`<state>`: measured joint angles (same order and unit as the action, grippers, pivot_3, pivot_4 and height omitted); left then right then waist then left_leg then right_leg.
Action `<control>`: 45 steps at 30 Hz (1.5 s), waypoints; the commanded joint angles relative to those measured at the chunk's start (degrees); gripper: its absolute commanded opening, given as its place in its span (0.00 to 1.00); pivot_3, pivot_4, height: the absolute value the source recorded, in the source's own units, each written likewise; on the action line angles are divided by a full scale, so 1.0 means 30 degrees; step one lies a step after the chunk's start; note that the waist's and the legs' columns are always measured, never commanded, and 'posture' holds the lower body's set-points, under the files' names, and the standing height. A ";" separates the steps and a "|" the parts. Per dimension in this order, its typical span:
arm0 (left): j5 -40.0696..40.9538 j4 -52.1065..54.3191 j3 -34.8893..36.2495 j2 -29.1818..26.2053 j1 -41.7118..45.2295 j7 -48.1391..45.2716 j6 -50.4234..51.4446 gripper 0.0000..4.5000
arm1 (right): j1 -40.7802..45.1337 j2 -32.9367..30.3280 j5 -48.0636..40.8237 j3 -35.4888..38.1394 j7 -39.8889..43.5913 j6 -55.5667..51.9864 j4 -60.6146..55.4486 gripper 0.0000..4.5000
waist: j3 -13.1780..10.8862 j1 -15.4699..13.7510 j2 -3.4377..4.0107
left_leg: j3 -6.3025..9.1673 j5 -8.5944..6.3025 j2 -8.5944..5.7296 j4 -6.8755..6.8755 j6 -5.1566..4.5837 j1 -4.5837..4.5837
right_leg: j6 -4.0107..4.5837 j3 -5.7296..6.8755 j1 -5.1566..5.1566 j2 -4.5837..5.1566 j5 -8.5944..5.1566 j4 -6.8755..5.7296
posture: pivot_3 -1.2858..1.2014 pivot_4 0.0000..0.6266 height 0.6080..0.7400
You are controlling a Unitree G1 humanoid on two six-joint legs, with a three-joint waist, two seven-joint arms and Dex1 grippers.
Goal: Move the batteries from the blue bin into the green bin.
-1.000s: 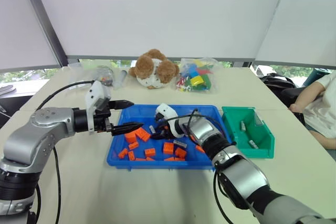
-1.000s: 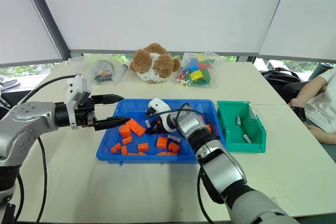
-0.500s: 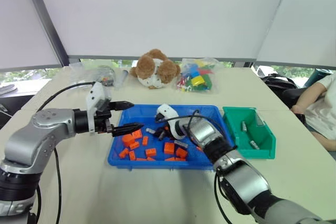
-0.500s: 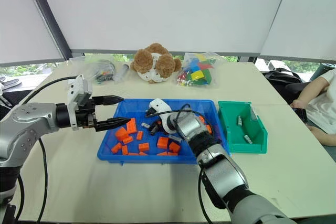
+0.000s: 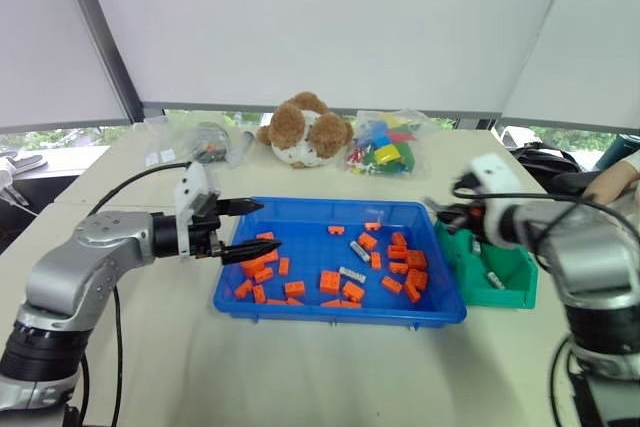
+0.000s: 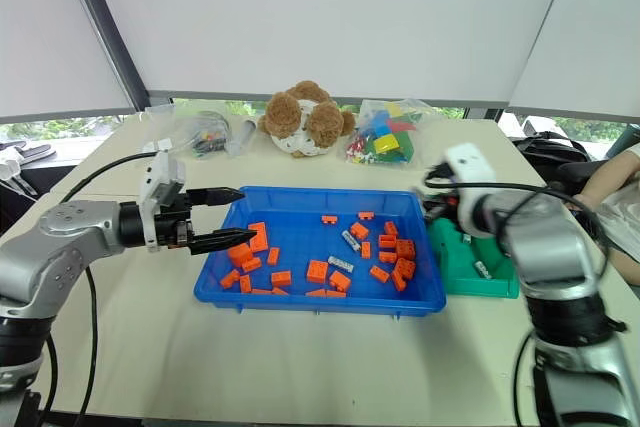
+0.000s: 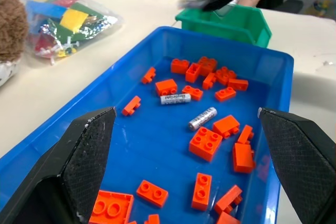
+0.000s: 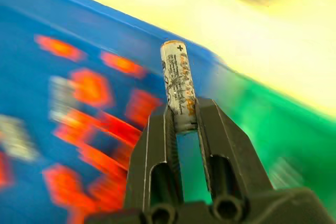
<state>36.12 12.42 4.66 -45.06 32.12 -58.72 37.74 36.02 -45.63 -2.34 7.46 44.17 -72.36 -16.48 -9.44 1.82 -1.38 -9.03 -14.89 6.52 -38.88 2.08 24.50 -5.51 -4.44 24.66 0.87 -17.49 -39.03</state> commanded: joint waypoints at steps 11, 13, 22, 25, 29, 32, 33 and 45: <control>-0.0502 -0.0496 -0.0585 0.0611 0.0844 -0.0595 -0.0998 1.00 | -0.2597 -0.1953 -0.1469 0.1420 -0.1149 0.1640 0.0844 0.69 | -0.0001 0.0212 0.0001 | 0.0007 0.0004 0.0002 0.0003 0.0004 -0.0003 | -0.0008 -0.0010 -0.0002 -0.0010 0.0002 -0.0002 | 0.52 0.24 0.90; -0.0488 -0.0434 -0.0537 0.0597 0.0785 -0.0608 -0.0997 1.00 | -0.2465 -0.2271 -0.1874 0.1422 -0.0920 0.1766 0.0762 0.93 | -0.0001 0.0178 0.0002 | 0.0008 0.0005 0.0002 0.0003 0.0006 -0.0002 | -0.0008 -0.0009 -0.0002 -0.0011 0.0002 -0.0002 | 0.52 0.24 0.90; -0.0601 -0.0479 -0.0542 0.0691 0.0804 -0.0714 -0.1048 1.00 | 0.0213 -0.1092 -0.6180 -0.1076 0.1003 0.0515 -0.2351 0.98 | -0.0006 0.0233 0.0010 | 0.0029 0.0005 0.0017 0.0016 0.0006 -0.0012 | -0.0006 -0.0006 0.0001 -0.0035 0.0001 -0.0012 | 0.52 0.24 0.90; -0.0640 -0.0570 -0.0560 0.0749 0.0925 -0.0751 -0.1053 1.00 | 0.0661 -0.0310 -0.6131 -0.3056 0.0983 0.1544 -0.1569 0.98 | -0.0005 0.0147 0.0006 | 0.0024 0.0000 0.0012 0.0006 -0.0003 -0.0005 | -0.0004 -0.0004 -0.0003 -0.0023 0.0001 -0.0009 | 0.52 0.24 0.90; -0.0616 -0.0488 -0.0538 0.0713 0.0968 -0.0776 -0.0995 1.00 | 0.1421 0.0597 -0.5450 -0.5695 0.1287 0.3557 0.0359 0.98 | -0.0005 0.0137 0.0006 | 0.0015 -0.0004 0.0003 -0.0021 -0.0011 0.0004 | -0.0005 -0.0006 -0.0006 -0.0011 0.0001 -0.0010 | 0.52 0.24 0.90; -0.0538 -0.0290 -0.0439 0.0589 0.0862 -0.0792 -0.0869 1.00 | 0.1968 0.1188 -0.4467 -0.7513 0.1502 0.5447 0.2138 0.98 | -0.0005 0.0167 0.0006 | 0.0017 -0.0003 0.0004 -0.0014 -0.0011 0.0002 | -0.0006 -0.0005 -0.0004 -0.0016 0.0002 -0.0011 | 0.52 0.24 0.90; -0.0512 -0.0192 -0.0414 0.0527 0.0795 -0.0800 -0.0815 1.00 | 0.2141 0.1389 -0.4188 -0.7996 0.1601 0.5966 0.2691 0.98 | -0.0005 0.0184 0.0006 | 0.0018 -0.0001 0.0005 -0.0014 -0.0007 0.0002 | -0.0006 -0.0005 -0.0003 -0.0018 0.0002 -0.0011 | 0.52 0.24 0.90; -0.0455 0.0323 -0.0260 -0.0319 0.0228 -0.1104 -0.0711 1.00 | 0.2849 0.3559 -0.1479 -1.0545 0.1889 0.9474 0.6306 0.98 | -0.0005 0.0192 0.0006 | 0.0015 0.0025 0.0009 -0.0012 0.0039 0.0001 | -0.0007 -0.0002 -0.0001 -0.0018 0.0002 -0.0015 | 0.52 0.24 0.90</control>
<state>34.30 11.70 2.49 -45.25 32.21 -61.94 35.85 43.49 -35.30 -7.62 -24.50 49.88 -45.20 2.69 -9.46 2.40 -1.36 -9.00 -14.82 6.54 -38.91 2.20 24.50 -5.53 -4.45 24.66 0.82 -17.49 -39.08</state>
